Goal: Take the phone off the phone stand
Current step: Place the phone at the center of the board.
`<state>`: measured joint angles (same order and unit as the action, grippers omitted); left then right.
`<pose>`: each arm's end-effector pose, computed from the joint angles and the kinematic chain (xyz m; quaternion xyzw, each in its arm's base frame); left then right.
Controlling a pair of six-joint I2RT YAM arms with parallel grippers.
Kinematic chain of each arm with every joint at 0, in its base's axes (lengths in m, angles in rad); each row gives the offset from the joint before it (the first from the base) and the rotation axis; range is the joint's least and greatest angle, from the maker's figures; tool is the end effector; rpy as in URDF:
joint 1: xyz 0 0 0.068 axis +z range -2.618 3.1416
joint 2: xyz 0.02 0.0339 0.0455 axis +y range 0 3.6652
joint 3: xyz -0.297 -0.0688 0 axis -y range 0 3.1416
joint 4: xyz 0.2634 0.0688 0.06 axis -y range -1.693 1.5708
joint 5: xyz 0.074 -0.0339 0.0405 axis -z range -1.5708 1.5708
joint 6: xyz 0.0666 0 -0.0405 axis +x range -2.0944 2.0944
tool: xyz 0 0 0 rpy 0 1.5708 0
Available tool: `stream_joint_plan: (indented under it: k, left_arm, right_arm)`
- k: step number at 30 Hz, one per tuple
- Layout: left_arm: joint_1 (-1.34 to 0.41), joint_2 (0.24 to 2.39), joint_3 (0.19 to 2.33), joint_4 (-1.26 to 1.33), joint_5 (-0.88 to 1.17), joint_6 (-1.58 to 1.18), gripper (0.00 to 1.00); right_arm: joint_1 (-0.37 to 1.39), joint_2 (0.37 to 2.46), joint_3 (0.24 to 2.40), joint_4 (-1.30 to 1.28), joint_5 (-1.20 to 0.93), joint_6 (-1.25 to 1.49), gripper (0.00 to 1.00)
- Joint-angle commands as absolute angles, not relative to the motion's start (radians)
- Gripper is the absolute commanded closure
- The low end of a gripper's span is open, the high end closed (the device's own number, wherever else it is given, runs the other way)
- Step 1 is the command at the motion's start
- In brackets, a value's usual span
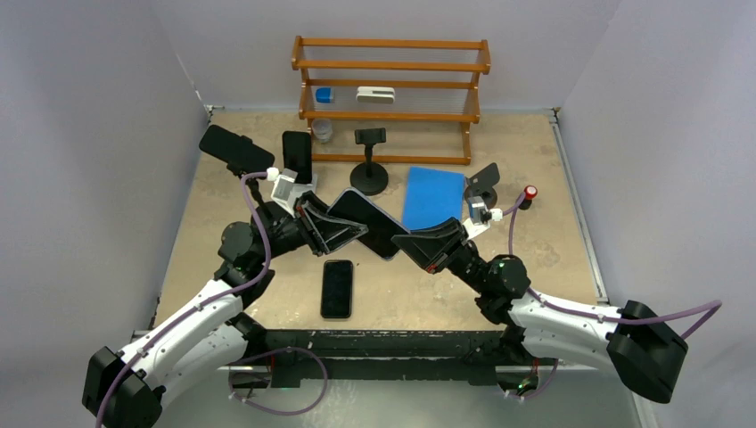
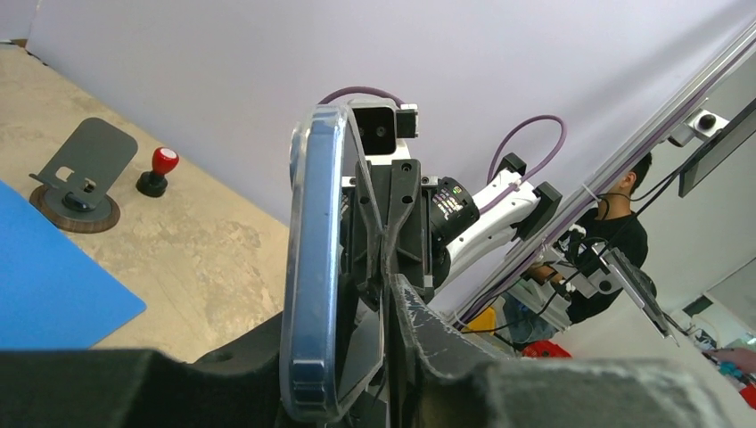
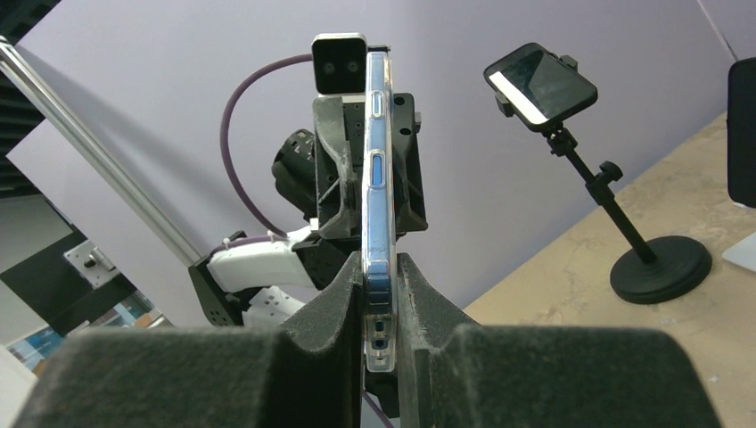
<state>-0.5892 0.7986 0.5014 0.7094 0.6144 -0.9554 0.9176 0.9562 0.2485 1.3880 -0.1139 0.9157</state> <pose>0.1448 -0.1430 0.3579 0.1538 0.5592 -0.6752 0.4559 0.1136 0.1609 0.3187 -0.0518 0.4299 0.7300 0.5288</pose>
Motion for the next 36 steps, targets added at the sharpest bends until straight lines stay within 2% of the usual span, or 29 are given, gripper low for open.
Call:
stream_joint_plan:
  k: [1,9,15,21,22,23,28,31,36]
  left_arm:
    - [-0.584,0.782,0.531,0.755,0.614,-0.970,0.77]
    - [-0.583,0.766,0.522,0.755,0.609,-0.960,1.00]
    - [-0.583,0.751,0.513,0.740,0.598,-0.951,1.00]
    - [-0.583,0.743,0.508,0.731,0.601,-0.944,1.00]
    - [-0.584,0.741,0.508,0.728,0.607,-0.944,1.00]
    - [-0.584,0.738,0.509,0.721,0.615,-0.940,1.00]
    - [-0.584,0.698,0.532,0.618,0.731,-0.864,1.00]
    - [-0.583,0.683,0.555,0.540,0.850,-0.804,1.00]
    - [-0.583,0.680,0.591,0.425,1.011,-0.713,1.00]
  right_arm:
    - [0.930,0.943,0.316,1.473,-0.078,0.889,1.00]
    - [0.932,0.935,0.316,1.429,-0.083,0.888,0.99]
    - [0.933,0.902,0.315,1.366,-0.088,0.881,0.52]
    - [0.933,0.854,0.343,1.224,-0.092,0.834,0.23]
    - [0.933,0.843,0.354,1.182,-0.091,0.818,0.14]
    - [0.933,0.830,0.373,1.135,-0.091,0.799,0.09]
    - [0.933,0.738,0.461,0.804,-0.142,0.680,0.06]
    - [0.932,0.689,0.528,0.640,-0.194,0.564,0.07]
    - [0.933,0.695,0.594,0.460,-0.407,0.469,0.12]
